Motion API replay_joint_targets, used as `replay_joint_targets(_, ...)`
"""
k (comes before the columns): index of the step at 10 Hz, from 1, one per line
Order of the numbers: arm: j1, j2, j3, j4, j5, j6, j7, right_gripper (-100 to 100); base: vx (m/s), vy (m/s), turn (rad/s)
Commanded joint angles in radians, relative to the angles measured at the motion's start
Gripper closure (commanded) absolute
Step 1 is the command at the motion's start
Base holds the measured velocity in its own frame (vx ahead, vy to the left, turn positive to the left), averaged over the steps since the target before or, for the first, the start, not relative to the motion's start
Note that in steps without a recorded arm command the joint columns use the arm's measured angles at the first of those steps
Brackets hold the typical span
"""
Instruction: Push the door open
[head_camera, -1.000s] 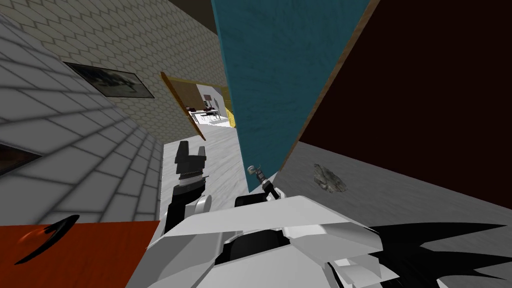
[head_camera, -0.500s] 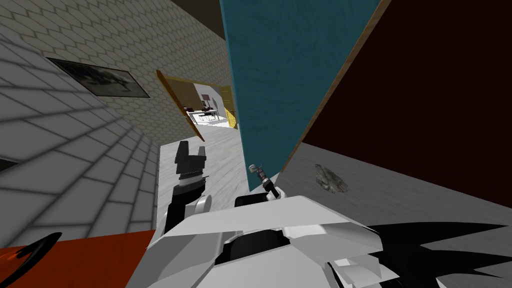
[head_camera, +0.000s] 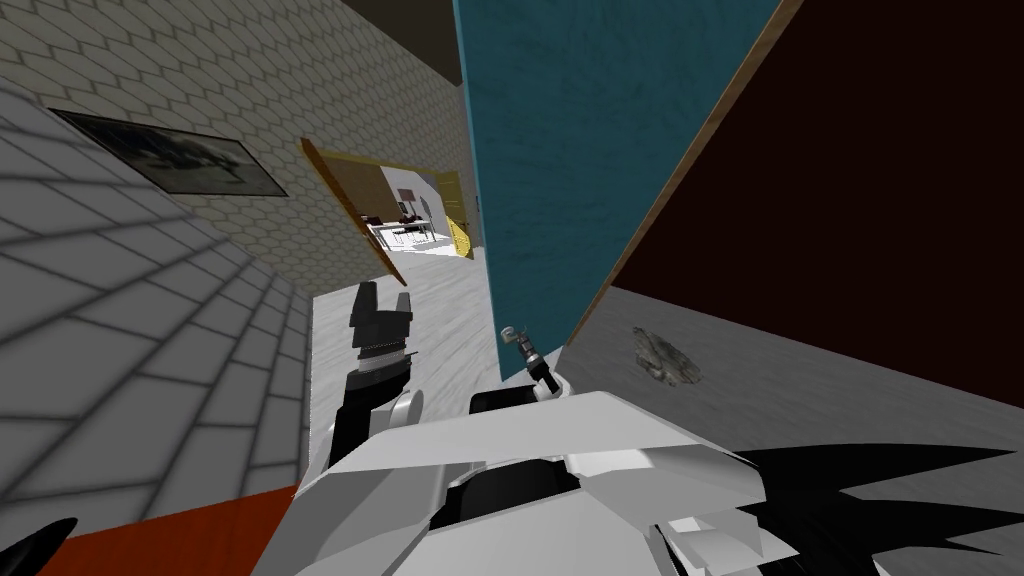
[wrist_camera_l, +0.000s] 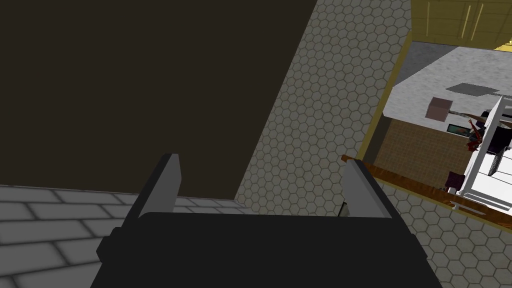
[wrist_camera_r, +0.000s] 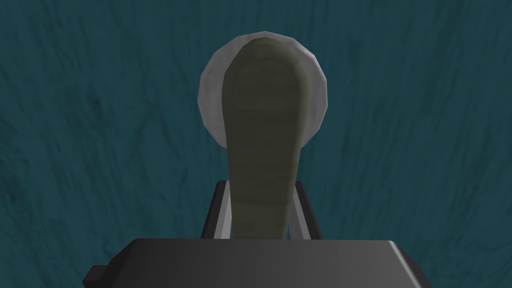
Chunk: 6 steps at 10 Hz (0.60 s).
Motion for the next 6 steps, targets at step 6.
replay_joint_targets(6,-0.030,0.032,-0.090,0.032,-0.027,-0.003,0.029,100,0.118,0.153,-0.059)
